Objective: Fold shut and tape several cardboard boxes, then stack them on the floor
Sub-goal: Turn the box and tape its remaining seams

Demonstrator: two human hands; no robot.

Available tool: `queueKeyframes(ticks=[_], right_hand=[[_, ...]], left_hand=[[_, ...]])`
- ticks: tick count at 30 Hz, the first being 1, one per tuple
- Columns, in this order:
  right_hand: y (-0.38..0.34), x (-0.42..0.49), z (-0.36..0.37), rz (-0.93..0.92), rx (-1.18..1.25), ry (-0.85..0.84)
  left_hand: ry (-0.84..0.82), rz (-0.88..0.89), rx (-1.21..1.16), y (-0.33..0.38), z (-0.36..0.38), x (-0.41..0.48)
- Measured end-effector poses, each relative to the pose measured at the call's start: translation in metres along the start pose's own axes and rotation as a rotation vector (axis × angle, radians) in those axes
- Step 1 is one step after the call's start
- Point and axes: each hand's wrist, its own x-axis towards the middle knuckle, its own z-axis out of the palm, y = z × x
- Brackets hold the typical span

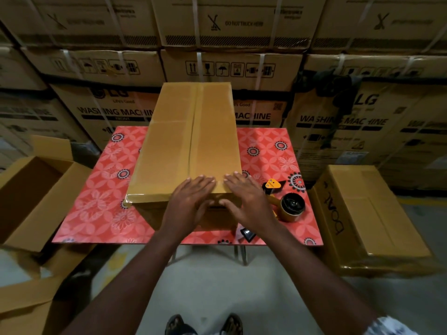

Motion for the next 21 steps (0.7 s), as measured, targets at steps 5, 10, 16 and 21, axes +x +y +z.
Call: queueKeyframes(ticks=[5, 10, 16, 21], right_hand=[[0.000, 0.005, 0.011, -0.028, 0.005, 0.014], [-0.003, 0.003, 0.004, -0.037, -0.017, -0.045], [-0.012, 0.014, 0.010, -0.008, -0.027, -0.042], [-0.008, 0.007, 0.014, -0.094, -0.151, -0.017]], left_hand=[[0.041, -0.031, 0.006, 0.004, 0.003, 0.003], [-0.001, -0.009, -0.039, 0.003, -0.004, 0.001], [-0.011, -0.042, -0.003, -0.014, -0.014, 0.000], [0.006, -0.022, -0.011, -0.021, -0.012, -0.008]])
